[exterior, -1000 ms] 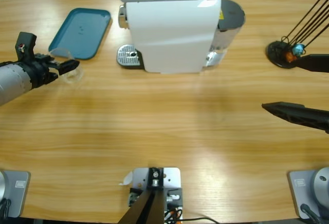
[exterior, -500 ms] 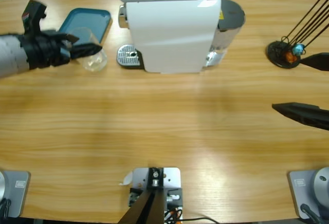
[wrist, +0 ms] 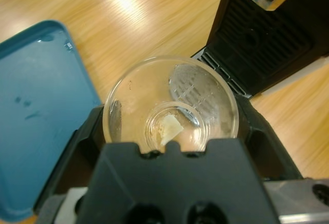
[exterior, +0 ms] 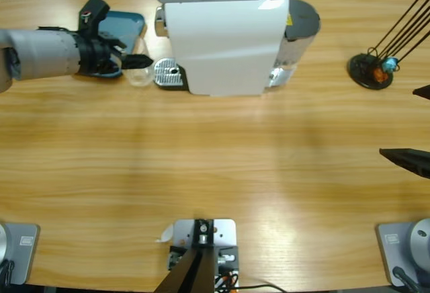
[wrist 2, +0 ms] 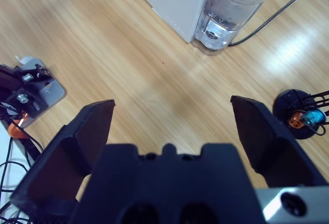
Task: Pour coffee
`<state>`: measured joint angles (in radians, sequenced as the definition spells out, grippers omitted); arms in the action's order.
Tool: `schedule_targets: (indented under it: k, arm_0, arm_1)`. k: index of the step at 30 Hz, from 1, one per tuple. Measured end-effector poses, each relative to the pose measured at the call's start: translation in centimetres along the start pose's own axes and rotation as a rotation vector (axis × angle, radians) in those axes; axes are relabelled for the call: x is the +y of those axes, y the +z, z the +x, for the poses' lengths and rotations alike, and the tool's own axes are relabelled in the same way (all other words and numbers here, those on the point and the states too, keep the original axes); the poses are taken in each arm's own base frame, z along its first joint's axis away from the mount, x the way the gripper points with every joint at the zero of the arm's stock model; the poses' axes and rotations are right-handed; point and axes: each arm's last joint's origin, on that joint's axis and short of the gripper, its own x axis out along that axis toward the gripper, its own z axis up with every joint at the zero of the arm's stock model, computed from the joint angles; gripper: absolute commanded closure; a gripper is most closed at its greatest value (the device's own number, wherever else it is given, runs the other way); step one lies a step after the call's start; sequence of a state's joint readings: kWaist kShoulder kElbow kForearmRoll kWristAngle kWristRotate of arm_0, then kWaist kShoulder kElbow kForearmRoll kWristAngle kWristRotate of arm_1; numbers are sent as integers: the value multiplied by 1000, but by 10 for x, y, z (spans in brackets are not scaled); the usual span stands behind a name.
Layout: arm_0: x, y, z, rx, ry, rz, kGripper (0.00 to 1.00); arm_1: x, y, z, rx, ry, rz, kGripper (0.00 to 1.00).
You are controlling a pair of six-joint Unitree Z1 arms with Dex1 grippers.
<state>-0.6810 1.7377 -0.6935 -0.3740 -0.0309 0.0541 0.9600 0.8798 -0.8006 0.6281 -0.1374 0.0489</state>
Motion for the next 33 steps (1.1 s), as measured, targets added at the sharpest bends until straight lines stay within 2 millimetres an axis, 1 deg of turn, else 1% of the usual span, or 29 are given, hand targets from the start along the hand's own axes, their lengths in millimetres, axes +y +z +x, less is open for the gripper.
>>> schedule_targets:
  k: [3,8,11,13,15,16,17,18,33]
  arm_0:
    - [-1,8,11,-15,-31,20,524]
    - [-1,20,21,-38,-56,34,520]
    - [-2,22,28,-35,-70,36,477]
    - [-3,22,33,-29,-80,38,295]
    - [-4,21,37,-21,-85,39,162]
    - [-4,21,37,-21,-87,39,69]
    - [-4,21,38,-22,-89,39,22]
    - [-4,22,39,-22,-92,39,3]
    - [-5,21,39,-16,-114,37,0]
  arm_1:
    - [-1,-1,-1,0,-8,-1,18]
    - [-3,-1,-1,2,-27,3,18]
    - [-5,-1,-1,4,-45,6,18]
    - [-6,-1,-1,5,-51,5,18]
    - [-6,-1,-1,5,-54,4,18]
    - [-7,-1,-1,5,-56,4,18]
    - [-7,-1,-1,6,-58,4,18]
    - [-7,-1,-1,6,-60,5,18]
    - [-8,-1,-1,7,-72,12,18]
